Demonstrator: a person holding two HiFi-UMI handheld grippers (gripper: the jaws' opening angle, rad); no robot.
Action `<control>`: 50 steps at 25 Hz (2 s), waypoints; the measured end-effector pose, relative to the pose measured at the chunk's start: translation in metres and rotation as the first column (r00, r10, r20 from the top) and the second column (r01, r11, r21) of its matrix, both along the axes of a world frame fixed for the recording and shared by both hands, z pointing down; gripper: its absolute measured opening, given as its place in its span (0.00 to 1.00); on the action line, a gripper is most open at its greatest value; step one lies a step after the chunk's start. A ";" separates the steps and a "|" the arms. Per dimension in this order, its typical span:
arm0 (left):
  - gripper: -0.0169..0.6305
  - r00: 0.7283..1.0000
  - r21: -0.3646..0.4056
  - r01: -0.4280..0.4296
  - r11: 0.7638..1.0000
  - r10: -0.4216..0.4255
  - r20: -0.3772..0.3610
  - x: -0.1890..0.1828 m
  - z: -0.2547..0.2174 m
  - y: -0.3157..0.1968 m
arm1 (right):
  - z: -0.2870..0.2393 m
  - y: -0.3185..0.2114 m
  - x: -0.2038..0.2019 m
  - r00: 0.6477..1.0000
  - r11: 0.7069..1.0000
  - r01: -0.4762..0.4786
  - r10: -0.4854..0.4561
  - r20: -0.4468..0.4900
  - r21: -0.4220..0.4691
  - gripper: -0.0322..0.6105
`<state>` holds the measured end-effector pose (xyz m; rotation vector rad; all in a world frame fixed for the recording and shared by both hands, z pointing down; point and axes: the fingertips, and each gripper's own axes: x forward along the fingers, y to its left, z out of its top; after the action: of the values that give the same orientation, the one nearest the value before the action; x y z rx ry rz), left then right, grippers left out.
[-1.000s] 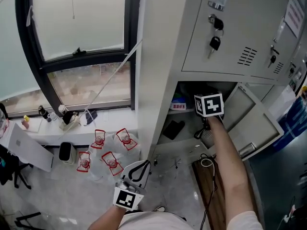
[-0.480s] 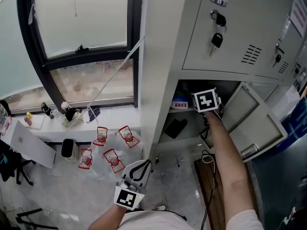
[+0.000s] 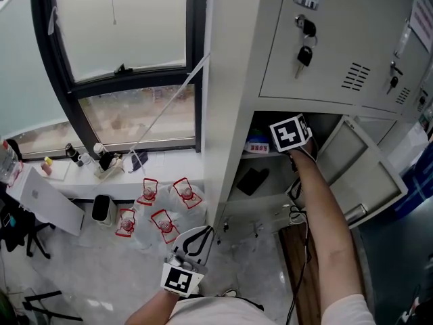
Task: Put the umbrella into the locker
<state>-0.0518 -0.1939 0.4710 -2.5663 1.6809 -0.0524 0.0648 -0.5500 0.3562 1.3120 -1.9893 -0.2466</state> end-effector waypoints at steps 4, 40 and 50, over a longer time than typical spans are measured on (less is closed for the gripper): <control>0.07 1.000 0.006 -0.001 1.000 0.001 -0.003 0.000 -0.001 0.004 | 0.004 0.005 0.005 1.000 1.000 -0.007 0.007 0.000 0.010 0.46; 0.07 0.992 0.020 -0.124 0.992 0.123 0.035 0.040 -0.006 0.024 | -0.038 0.192 0.022 0.979 0.903 0.202 -0.197 -0.054 0.380 0.08; 0.07 0.984 0.058 -0.173 0.983 0.170 0.061 0.054 -0.021 0.020 | -0.033 0.244 0.046 0.973 0.891 0.194 -0.228 0.036 0.411 0.08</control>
<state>0.0020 -0.1741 0.4495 -2.6256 1.4135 -0.0592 0.1105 -0.3064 0.3236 1.3673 -2.2345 -0.7565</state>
